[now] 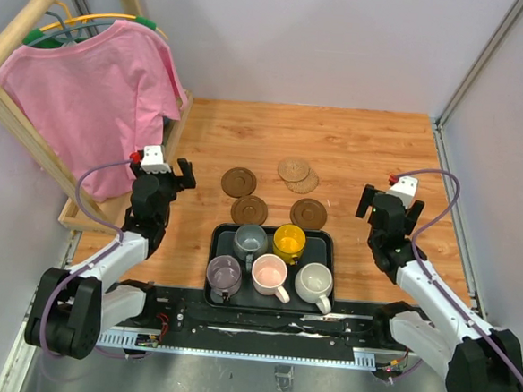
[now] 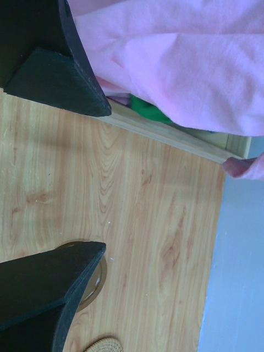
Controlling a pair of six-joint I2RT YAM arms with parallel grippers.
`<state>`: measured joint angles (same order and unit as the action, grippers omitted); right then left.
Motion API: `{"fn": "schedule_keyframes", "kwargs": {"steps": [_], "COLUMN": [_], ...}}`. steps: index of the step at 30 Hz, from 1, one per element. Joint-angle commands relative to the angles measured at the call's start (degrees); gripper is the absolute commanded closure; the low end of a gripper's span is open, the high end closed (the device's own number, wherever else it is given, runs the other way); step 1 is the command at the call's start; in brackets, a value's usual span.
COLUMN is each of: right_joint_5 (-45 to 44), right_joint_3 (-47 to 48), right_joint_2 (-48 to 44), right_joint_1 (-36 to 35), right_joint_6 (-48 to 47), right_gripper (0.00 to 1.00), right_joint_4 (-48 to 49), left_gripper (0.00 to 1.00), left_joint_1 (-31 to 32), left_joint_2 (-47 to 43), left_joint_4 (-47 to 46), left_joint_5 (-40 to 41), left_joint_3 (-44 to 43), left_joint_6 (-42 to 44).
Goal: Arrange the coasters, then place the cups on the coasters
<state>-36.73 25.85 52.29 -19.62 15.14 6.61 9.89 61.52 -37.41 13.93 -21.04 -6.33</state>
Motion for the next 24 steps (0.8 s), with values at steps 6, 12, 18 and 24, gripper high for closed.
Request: {"fn": "schedule_keyframes", "kwargs": {"steps": [6,12,18,24], "right_joint_5": [10.37,17.56,27.04,35.7], "right_joint_3": [10.69,19.16,27.94,36.43], "right_joint_2": [11.82,24.07,35.42,45.84], "right_joint_1": [-1.01,-1.96,-2.27,-2.27], "right_joint_6": [-5.92,-8.07,-7.83,-6.17], "right_gripper": [0.1,0.32,0.44,0.34], "right_joint_4": [3.06,3.53,4.55,4.29], "left_gripper": [0.0,0.27,0.64,0.95], "left_joint_1": [0.21,0.21,0.17,0.21], "left_joint_2": [3.54,10.77,19.47,26.52], "left_joint_4": [-6.44,-9.37,-8.43,-7.32], "left_joint_5": [0.29,-4.12,-10.9,-15.05], "left_joint_3": [-0.61,-4.24,-12.27,-17.83], "left_joint_6": [-3.48,-4.46,-3.24,-2.19]}}
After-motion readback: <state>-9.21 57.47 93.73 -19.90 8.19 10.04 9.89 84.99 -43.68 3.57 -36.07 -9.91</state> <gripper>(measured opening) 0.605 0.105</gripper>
